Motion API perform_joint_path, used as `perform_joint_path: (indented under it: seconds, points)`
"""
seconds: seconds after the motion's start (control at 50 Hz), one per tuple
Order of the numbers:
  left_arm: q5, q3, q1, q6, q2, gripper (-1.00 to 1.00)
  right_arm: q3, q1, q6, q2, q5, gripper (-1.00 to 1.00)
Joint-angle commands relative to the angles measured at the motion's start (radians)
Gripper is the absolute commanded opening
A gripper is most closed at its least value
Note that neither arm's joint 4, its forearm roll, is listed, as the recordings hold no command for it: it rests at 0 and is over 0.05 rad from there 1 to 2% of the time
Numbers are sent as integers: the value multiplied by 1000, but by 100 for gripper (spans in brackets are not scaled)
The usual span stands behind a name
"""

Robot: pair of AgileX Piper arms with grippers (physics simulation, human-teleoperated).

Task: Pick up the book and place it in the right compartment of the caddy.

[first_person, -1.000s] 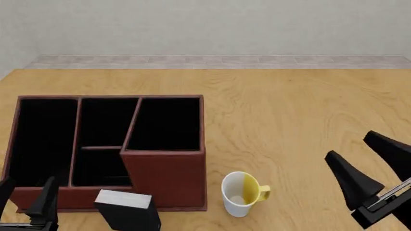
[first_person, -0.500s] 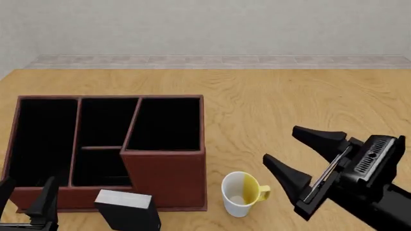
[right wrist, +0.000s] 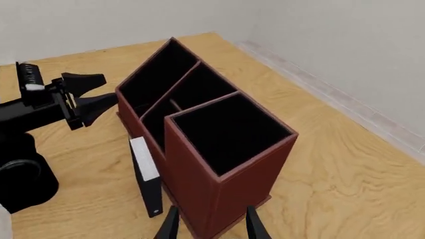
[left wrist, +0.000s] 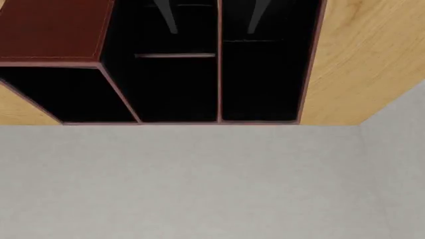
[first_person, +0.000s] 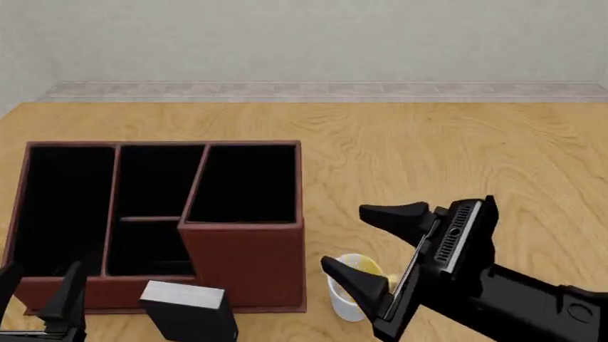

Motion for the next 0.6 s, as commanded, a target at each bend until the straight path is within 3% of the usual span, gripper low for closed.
perform_joint_path:
  seconds: [0.02,0.6]
  points:
    - [0,0,0,0,0,100,-24,77,20,99,-31,100]
    - [0,0,0,0,0,100,-59,180,20,360,-142,100]
